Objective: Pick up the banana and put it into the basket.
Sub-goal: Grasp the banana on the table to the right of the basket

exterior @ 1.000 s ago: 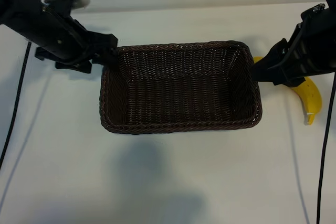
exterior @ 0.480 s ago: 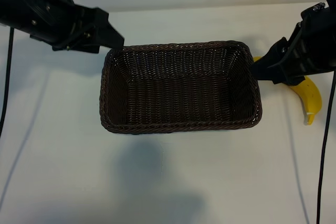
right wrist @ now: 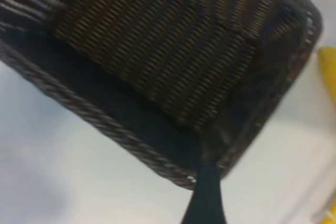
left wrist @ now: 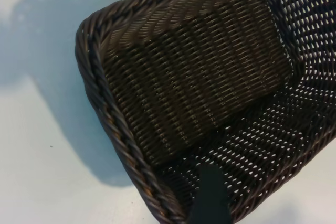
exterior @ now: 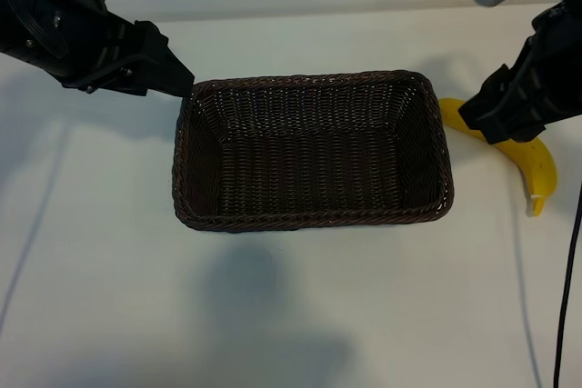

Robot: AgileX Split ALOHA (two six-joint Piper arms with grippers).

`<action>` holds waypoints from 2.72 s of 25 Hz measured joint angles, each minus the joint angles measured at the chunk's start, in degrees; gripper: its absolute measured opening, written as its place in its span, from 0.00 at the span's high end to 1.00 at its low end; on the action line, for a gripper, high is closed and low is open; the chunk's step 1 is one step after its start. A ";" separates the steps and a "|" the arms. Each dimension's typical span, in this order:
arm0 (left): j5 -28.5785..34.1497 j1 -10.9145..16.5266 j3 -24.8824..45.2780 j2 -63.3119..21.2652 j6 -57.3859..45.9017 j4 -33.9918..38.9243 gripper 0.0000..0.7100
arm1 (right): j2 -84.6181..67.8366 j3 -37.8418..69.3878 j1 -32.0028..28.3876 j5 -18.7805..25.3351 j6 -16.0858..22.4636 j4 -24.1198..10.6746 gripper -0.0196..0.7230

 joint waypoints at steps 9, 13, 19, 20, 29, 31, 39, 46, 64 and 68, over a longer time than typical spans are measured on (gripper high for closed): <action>0.00 0.00 0.00 -0.06 -0.04 0.63 0.16 | 11.59 0.00 0.00 -5.70 6.42 -14.32 0.16; 0.00 0.00 0.00 -0.06 -0.04 0.63 0.16 | 16.15 0.00 0.00 -7.73 11.16 -20.88 0.16; 0.00 0.00 0.00 -0.06 -0.04 0.75 0.16 | 21.53 0.00 0.00 -10.12 19.18 -30.29 0.16; -0.05 0.00 0.00 -0.06 -0.04 0.75 0.16 | 22.19 0.00 -0.11 -10.36 19.67 -30.95 0.16; -0.05 0.00 0.00 -0.06 0.01 0.75 0.16 | 25.04 0.00 -2.60 -11.20 20.03 -30.09 0.16; -0.05 0.00 0.00 -0.06 0.01 0.75 0.16 | 25.04 0.00 -3.52 -11.44 19.43 -28.83 0.16; -0.11 0.00 0.00 -0.06 0.00 0.75 0.16 | 25.11 0.00 -5.48 -12.23 11.94 -19.17 0.16; -0.11 0.00 0.00 -0.06 0.00 0.75 0.16 | 25.44 0.00 -5.48 -12.54 10.66 -18.33 0.16; -0.06 0.00 0.00 -0.06 0.00 0.75 0.16 | 33.20 -0.02 -9.52 -14.40 11.09 -18.84 0.16; -0.12 0.00 0.00 -0.06 0.13 0.75 0.16 | 33.46 -0.06 -9.71 -14.57 10.98 -17.81 0.16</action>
